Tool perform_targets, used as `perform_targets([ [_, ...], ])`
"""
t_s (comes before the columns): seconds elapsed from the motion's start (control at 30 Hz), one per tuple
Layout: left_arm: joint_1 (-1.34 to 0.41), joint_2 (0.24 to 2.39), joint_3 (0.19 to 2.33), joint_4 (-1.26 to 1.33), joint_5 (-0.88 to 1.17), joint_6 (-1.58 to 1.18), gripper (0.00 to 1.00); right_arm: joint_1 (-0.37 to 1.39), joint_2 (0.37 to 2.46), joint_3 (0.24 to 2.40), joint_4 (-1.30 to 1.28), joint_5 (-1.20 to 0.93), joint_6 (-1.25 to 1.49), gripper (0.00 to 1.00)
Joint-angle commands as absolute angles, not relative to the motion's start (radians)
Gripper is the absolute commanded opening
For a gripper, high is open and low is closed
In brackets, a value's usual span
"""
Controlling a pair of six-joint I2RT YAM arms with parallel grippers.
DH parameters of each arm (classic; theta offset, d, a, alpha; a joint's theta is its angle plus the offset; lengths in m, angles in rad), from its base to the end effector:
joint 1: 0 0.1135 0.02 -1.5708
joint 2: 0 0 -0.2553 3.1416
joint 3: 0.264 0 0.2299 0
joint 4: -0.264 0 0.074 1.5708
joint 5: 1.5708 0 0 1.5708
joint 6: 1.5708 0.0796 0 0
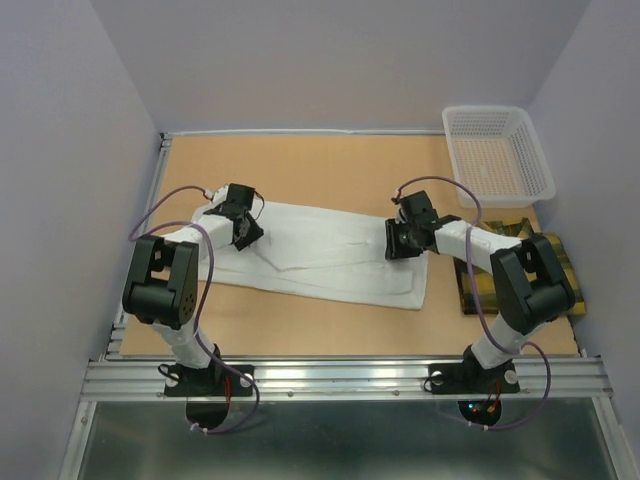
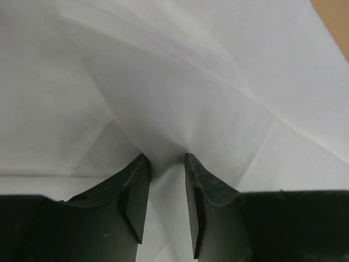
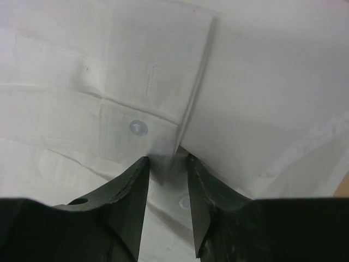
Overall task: Fold and stack the long sleeve shirts
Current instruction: Fold the shirt
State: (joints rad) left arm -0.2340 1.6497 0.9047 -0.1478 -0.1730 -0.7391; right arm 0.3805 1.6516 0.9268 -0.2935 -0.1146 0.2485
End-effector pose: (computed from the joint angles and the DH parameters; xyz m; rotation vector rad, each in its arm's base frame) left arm 0.3335 -0.0654 0.1429 -0.6865 2.3596 -0.2167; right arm 0.3001 0.1298 0.1354 -0.2158 2.6176 0.3736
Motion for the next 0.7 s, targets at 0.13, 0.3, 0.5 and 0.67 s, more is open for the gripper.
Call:
perform_targets([
  [0.13,-0.236,1.946,1.278,-0.221,-0.253,-0.457,0.47,0.655,1.663,0.864,-0.456,-0.279,0.356,0.39],
  [0.3,-0.235,2.162,1.584,-0.256,-0.288,-0.354,0.55,0.885,1.696,0.943,-0.459,-0.321,0.405,0.4],
  [0.5,-0.235,2.215,1.772,-0.273,-0.298,-0.278,0.7,0.956,1.715,1.092,-0.471,-0.342,0.368,0.41],
  [0.67,-0.235,1.957,1.611,-0.241,-0.344,-0.328,0.84,0.956,1.554,1.109,-0.508,-0.18,0.341,0.47],
])
